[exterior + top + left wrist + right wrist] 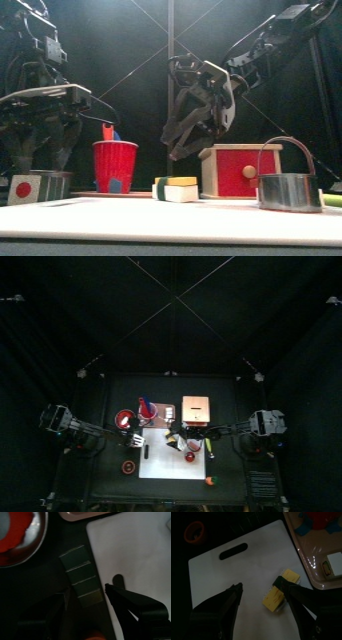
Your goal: Pull apart sushi roll
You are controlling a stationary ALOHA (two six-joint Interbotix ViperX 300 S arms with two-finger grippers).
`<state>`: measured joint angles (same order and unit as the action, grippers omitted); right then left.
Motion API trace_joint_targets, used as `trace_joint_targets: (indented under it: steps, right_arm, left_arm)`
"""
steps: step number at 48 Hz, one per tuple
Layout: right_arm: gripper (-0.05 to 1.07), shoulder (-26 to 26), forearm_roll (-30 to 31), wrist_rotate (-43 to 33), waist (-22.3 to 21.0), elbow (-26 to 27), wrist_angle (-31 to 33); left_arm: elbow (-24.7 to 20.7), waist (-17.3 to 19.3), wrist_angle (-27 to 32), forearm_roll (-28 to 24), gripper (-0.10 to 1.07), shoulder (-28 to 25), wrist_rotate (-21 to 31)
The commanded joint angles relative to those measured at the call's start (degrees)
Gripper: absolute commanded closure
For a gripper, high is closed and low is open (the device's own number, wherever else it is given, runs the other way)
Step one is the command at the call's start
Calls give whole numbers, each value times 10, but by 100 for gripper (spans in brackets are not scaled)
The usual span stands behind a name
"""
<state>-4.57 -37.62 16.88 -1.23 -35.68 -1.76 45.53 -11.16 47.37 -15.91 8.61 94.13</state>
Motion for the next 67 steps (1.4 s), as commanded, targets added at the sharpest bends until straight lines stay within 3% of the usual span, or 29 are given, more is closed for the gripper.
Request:
trace_joint_targets:
  steps: [1,14,38,56,67]
  right_arm:
    - [8,9,0,2,-3,18,-3]
    - [8,8,6,1,-3,18,-2]
    - [8,8,7,1,-3,18,-2]
    - [8,6,6,0,-3,16,-2]
    - [8,8,8,2,2,17,-2]
  left_arm:
    - [-13,-3,19,1,5,3,1]
    - [-15,-4,-31,5,5,-20,3]
    - [-13,-4,-33,17,7,-62,3]
    - [-11,-3,-31,16,32,-65,0]
    - [-4,-10,-18,-20,35,-22,-66]
